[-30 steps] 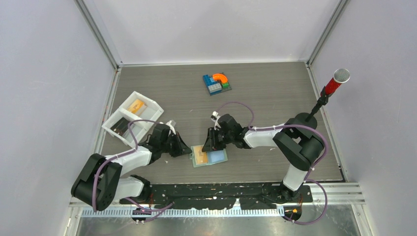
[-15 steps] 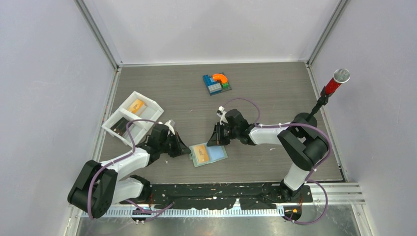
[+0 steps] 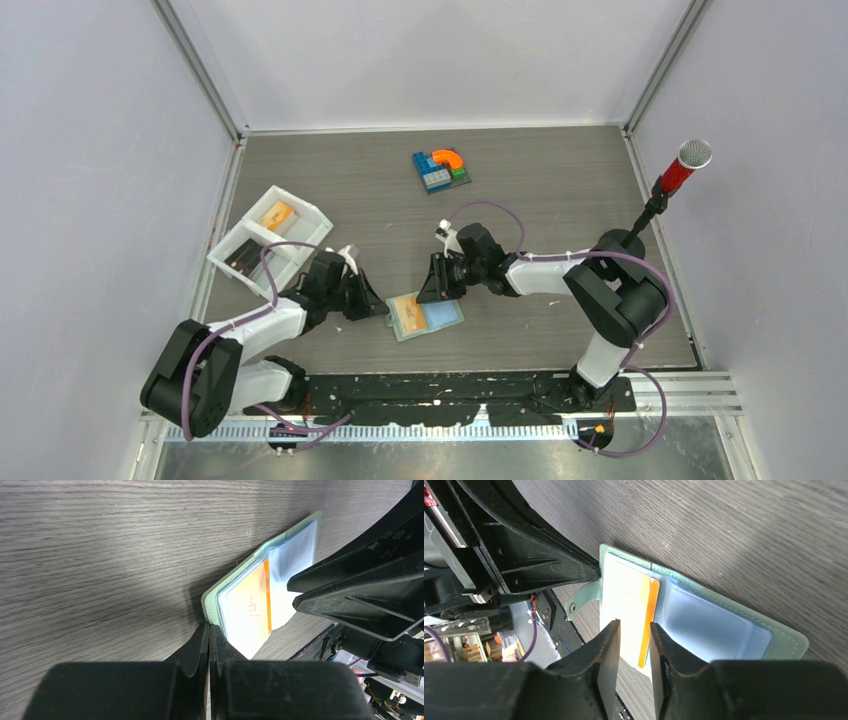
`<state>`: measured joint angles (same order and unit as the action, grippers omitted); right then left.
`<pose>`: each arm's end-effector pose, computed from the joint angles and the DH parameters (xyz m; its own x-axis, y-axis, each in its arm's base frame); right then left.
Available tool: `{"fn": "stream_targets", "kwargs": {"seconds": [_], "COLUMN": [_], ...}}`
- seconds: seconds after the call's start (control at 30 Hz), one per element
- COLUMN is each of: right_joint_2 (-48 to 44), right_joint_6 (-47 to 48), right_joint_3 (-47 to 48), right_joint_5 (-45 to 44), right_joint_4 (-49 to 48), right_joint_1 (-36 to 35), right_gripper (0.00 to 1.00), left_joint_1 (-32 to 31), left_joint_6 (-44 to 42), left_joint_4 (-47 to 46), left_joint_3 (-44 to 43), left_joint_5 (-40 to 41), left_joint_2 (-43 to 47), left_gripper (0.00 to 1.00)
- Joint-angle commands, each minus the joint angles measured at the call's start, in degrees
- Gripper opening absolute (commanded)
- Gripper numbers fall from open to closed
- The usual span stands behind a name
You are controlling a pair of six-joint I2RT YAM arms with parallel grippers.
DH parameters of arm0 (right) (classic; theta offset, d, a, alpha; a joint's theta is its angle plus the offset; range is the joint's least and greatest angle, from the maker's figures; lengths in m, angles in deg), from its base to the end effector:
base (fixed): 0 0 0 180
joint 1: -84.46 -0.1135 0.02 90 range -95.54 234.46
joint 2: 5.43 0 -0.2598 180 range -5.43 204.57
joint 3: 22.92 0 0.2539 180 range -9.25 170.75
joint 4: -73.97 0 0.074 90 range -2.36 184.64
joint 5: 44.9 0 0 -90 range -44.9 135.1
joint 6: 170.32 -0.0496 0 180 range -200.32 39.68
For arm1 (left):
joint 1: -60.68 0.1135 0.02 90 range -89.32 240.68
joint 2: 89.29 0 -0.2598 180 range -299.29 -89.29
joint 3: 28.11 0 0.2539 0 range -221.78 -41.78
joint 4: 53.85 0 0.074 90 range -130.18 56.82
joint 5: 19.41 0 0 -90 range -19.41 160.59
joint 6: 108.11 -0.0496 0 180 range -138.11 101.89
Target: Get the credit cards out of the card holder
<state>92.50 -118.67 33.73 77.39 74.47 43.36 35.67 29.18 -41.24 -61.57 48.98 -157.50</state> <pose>0.2336 0.2389 0.1261 -0.9248 -0.1107 -0.3640 -0.3597 0.5660 0.7418 0.1858 -0.1068 0.1217 -0.9071 -0.3306 -0.2604 -0.0699 0.7285 -0.6815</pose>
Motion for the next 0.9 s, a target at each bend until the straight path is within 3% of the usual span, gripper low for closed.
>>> {"fn": "stream_targets", "kwargs": {"seconds": [0.0,0.5,0.87], "right_joint_2": [1.1,2.3,2.7], "right_joint_6": [1.3,4.0,2.2], "right_joint_3": [0.2,0.0,-0.8], "right_joint_5": [-1.2,-2.9,0.7], "right_joint_4": [-0.1,2.9,-1.0], "right_joint_1": [-0.8,-1.9,-2.8], "right_gripper": [0.39,0.37,0.31], "left_joint_1": [-0.2,-0.2,-0.2], "left_joint_6": [-0.7,-2.1,-1.1], "left_joint_4": [-3.1,-3.2,-4.4], "left_joint_3": [-1.2,-0.6,0.3], "left_joint_5": [-2.1,-0.7,-1.0], "left_joint_2": [-1.5,-4.5,-4.5], "left_gripper": [0.00,0.00,0.00]}}
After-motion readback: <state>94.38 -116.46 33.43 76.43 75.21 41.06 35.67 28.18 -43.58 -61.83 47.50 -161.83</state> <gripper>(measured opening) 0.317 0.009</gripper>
